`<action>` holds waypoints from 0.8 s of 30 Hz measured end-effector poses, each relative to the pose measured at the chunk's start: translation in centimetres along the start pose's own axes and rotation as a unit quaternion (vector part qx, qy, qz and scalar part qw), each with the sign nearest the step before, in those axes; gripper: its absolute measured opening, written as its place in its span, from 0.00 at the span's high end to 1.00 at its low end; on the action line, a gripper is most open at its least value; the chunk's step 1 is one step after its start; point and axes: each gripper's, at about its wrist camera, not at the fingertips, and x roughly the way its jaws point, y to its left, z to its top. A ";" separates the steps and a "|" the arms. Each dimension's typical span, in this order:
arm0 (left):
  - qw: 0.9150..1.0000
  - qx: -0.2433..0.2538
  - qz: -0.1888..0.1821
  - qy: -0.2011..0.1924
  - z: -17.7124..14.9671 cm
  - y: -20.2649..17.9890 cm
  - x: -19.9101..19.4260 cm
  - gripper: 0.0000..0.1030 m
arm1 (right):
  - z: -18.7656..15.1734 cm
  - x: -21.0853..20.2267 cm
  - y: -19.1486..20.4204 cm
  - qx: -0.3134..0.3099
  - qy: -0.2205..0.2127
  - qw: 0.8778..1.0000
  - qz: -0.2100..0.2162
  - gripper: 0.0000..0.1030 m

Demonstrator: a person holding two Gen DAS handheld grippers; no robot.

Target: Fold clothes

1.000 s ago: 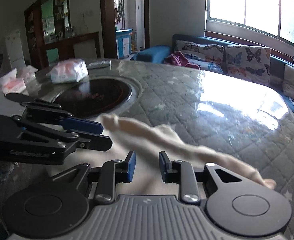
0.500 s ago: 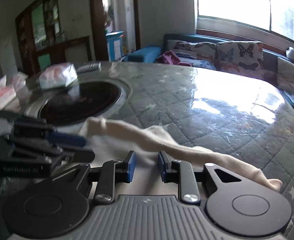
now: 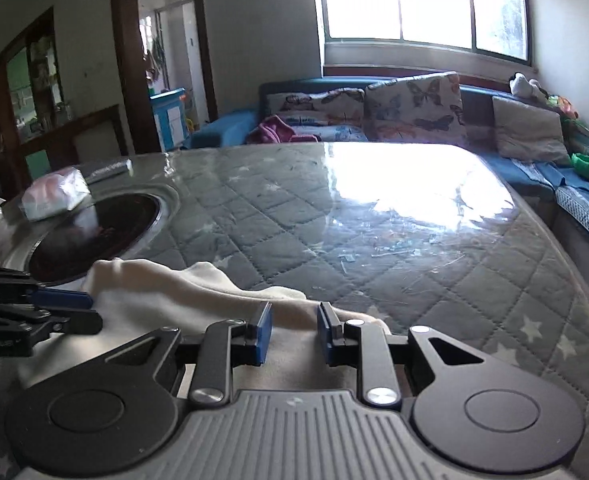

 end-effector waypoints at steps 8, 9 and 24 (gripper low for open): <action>1.000 0.003 0.002 0.000 0.0 -0.1 0.1 0.69 | -1.5 -0.3 -2.2 0.026 0.012 0.999 -0.021 0.77; 1.000 0.003 0.002 0.001 0.0 -0.1 0.1 0.69 | -1.5 -0.3 -2.5 0.033 0.011 0.999 -0.020 0.77; 1.000 0.012 0.010 0.002 -0.1 -0.5 0.0 0.68 | -3.3 -3.8 -1.2 -0.022 0.023 0.999 -0.023 0.77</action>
